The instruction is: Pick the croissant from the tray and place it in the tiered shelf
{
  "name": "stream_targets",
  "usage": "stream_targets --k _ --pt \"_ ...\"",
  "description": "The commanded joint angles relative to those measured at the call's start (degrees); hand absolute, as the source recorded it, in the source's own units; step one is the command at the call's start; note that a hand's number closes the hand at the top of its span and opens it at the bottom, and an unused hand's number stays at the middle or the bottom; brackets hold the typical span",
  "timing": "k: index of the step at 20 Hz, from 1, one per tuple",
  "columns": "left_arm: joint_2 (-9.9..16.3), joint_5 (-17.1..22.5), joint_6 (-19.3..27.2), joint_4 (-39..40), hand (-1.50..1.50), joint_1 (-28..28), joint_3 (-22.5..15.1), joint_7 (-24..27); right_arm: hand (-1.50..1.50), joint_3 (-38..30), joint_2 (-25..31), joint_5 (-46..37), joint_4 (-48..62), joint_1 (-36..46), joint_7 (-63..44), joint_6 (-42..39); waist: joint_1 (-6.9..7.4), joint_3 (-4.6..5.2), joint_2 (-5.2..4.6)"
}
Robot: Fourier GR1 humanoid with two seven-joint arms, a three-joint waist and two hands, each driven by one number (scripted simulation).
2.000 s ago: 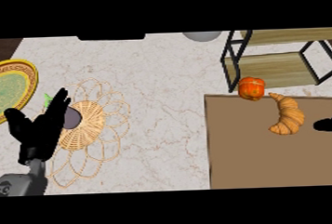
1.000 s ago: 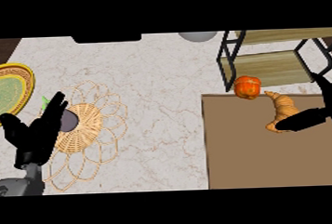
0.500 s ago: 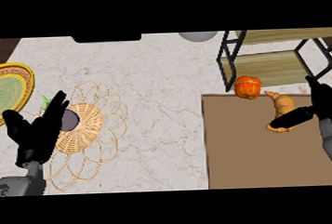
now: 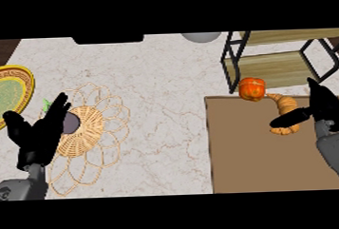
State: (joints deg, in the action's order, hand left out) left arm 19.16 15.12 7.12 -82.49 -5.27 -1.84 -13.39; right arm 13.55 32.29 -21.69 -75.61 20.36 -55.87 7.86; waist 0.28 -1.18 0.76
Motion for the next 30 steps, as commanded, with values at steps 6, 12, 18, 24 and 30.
stream_targets --k 6,12,18,24,30 --pt "-3.95 -0.9 0.5 4.72 0.0 2.17 -2.31 -2.52 -1.5 0.42 -4.24 -1.89 5.56 0.95 5.35 1.24 -0.04 1.18 -0.97" --pt "-3.36 -0.83 -0.45 4.71 0.0 0.41 -1.55 -3.57 1.5 2.07 -4.12 0.33 9.8 2.14 14.23 -6.3 0.12 1.15 -1.1" --pt "-2.67 -0.72 -2.1 1.19 0.0 4.49 -1.61 -4.07 1.5 1.2 -6.88 -2.11 10.22 3.25 16.96 -1.9 0.49 1.14 -0.92" --pt "-3.22 -1.44 -1.27 3.36 0.0 3.89 -0.5 -2.84 1.5 8.55 -6.66 -1.64 -3.7 2.72 24.13 -9.47 -0.69 1.23 -0.57" --pt "-1.76 -0.48 -3.32 1.69 0.0 6.56 0.53 -2.91 1.5 12.18 -4.58 1.95 -19.85 -0.3 33.16 -14.72 -1.86 1.24 -0.08"
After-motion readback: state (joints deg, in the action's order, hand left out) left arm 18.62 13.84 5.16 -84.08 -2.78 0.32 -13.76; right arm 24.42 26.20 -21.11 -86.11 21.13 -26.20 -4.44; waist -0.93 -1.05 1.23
